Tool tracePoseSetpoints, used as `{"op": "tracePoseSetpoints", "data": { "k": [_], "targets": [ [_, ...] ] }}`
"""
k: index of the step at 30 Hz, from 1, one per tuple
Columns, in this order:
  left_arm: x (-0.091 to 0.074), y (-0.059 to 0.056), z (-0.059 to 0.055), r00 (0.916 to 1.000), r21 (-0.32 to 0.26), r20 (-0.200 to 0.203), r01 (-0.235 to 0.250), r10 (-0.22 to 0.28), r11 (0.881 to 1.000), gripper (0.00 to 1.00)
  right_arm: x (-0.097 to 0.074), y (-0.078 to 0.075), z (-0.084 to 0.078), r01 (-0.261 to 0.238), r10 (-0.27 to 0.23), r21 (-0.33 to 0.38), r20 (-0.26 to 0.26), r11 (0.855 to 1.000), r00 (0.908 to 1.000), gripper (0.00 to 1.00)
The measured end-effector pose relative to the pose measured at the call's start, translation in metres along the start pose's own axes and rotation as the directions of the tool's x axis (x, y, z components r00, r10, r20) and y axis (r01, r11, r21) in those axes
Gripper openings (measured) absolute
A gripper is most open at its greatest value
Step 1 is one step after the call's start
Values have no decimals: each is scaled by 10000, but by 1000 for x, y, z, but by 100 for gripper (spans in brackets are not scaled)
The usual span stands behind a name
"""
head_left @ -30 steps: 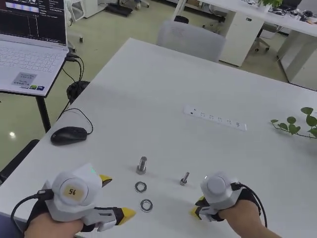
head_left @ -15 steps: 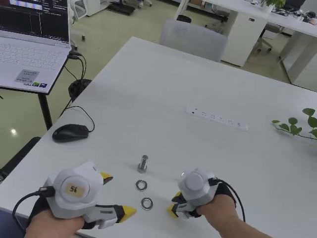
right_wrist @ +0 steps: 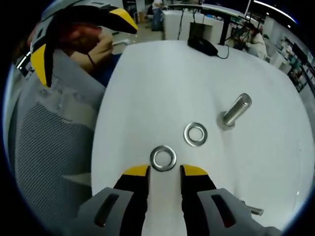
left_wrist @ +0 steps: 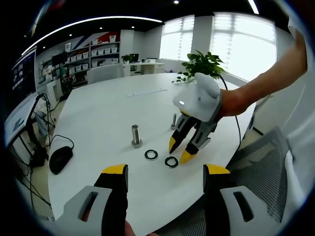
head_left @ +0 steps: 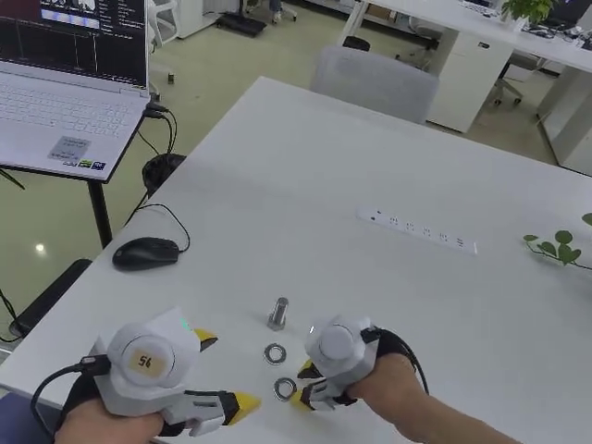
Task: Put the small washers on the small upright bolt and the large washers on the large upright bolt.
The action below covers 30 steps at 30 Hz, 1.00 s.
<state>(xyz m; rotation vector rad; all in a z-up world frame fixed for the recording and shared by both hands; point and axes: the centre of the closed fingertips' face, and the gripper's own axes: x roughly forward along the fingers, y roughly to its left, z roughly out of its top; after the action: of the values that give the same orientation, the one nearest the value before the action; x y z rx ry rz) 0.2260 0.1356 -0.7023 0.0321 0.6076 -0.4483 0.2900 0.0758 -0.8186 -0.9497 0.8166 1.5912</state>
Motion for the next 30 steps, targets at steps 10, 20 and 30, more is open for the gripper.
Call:
{"op": "tracePoseSetpoints", "data": {
  "k": [10,20,30],
  "targets": [
    [1,-1,3,10000,64,1,44,-44,10000,61,6,3,3,-362,334,-821,-346,9960,9988,30],
    [6,-4,5,9999,106,19,123,-123,9999,61,10,5,5,-424,381,-1632,-294,9857,9988,28],
    [7,-6,1,9999,28,-33,150,-150,9999,60,9,8,5,-355,297,-1933,-327,9805,9990,25]
  ]
}}
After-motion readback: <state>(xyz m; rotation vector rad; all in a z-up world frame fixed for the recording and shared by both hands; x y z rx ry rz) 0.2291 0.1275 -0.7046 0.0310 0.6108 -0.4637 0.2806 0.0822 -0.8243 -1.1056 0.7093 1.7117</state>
